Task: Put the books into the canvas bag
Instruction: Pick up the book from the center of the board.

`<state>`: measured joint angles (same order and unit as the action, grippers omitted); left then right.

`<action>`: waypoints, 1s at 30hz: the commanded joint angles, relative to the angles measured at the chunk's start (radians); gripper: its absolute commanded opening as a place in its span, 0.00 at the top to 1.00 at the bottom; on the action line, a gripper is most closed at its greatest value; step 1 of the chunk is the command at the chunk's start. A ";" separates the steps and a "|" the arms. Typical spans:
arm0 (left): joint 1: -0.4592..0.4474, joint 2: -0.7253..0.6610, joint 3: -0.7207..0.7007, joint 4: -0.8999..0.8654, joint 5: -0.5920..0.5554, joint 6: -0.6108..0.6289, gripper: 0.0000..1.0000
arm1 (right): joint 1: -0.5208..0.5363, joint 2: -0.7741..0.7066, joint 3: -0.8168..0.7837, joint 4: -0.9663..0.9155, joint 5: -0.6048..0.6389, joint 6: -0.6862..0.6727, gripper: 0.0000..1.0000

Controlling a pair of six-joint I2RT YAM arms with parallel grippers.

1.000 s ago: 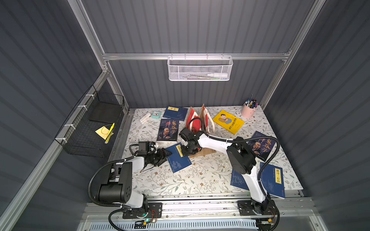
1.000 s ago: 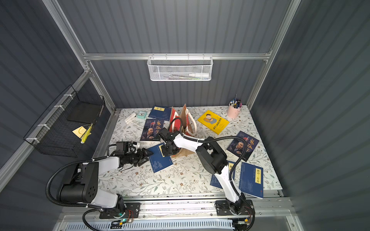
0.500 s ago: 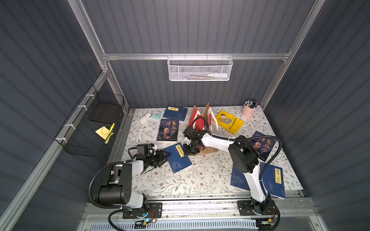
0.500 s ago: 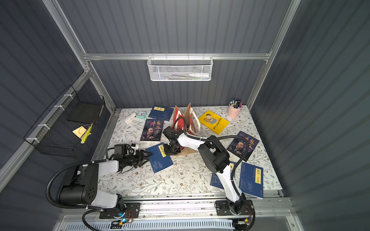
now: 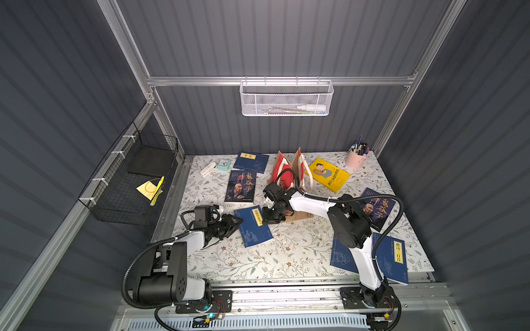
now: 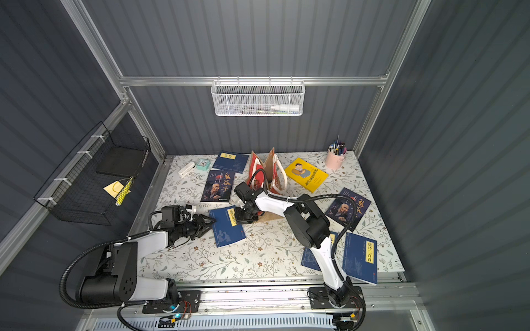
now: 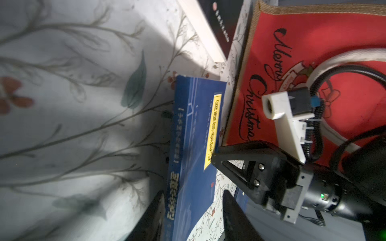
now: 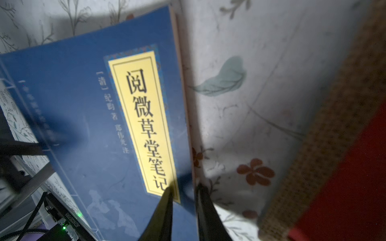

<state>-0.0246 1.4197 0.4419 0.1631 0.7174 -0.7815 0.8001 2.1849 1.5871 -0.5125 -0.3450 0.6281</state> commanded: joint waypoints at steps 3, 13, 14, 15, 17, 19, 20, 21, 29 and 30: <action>-0.024 0.062 -0.012 0.034 0.043 0.000 0.51 | 0.030 0.012 -0.024 0.019 -0.079 0.033 0.76; -0.032 0.026 -0.006 0.023 0.044 0.015 0.64 | 0.040 0.007 -0.001 0.004 -0.069 0.038 0.76; -0.032 0.020 -0.002 0.009 0.040 0.023 0.68 | 0.040 0.003 -0.002 0.002 -0.066 0.036 0.76; -0.032 0.009 0.002 -0.009 0.031 0.033 0.73 | 0.040 -0.004 -0.004 0.001 -0.059 0.035 0.76; -0.032 -0.009 0.012 -0.041 0.018 0.049 0.80 | 0.040 -0.012 -0.007 -0.002 -0.052 0.033 0.76; -0.032 -0.029 0.031 -0.086 0.005 0.072 0.86 | 0.040 -0.019 -0.007 -0.008 -0.050 0.029 0.76; -0.032 -0.038 0.043 -0.112 0.000 0.085 0.88 | 0.041 -0.025 -0.006 -0.011 -0.047 0.028 0.76; -0.032 -0.048 0.058 -0.146 -0.010 0.102 0.90 | 0.040 -0.034 -0.004 -0.016 -0.041 0.024 0.76; -0.032 -0.202 0.226 -0.492 -0.160 0.268 0.99 | 0.070 -0.199 0.141 -0.193 0.112 -0.160 0.56; -0.032 -0.219 0.248 -0.524 -0.178 0.284 0.99 | 0.078 -0.215 0.190 -0.242 0.145 -0.197 0.54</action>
<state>-0.0532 1.2514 0.6231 -0.2035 0.6067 -0.5926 0.8558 2.0518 1.6650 -0.6376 -0.3046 0.5495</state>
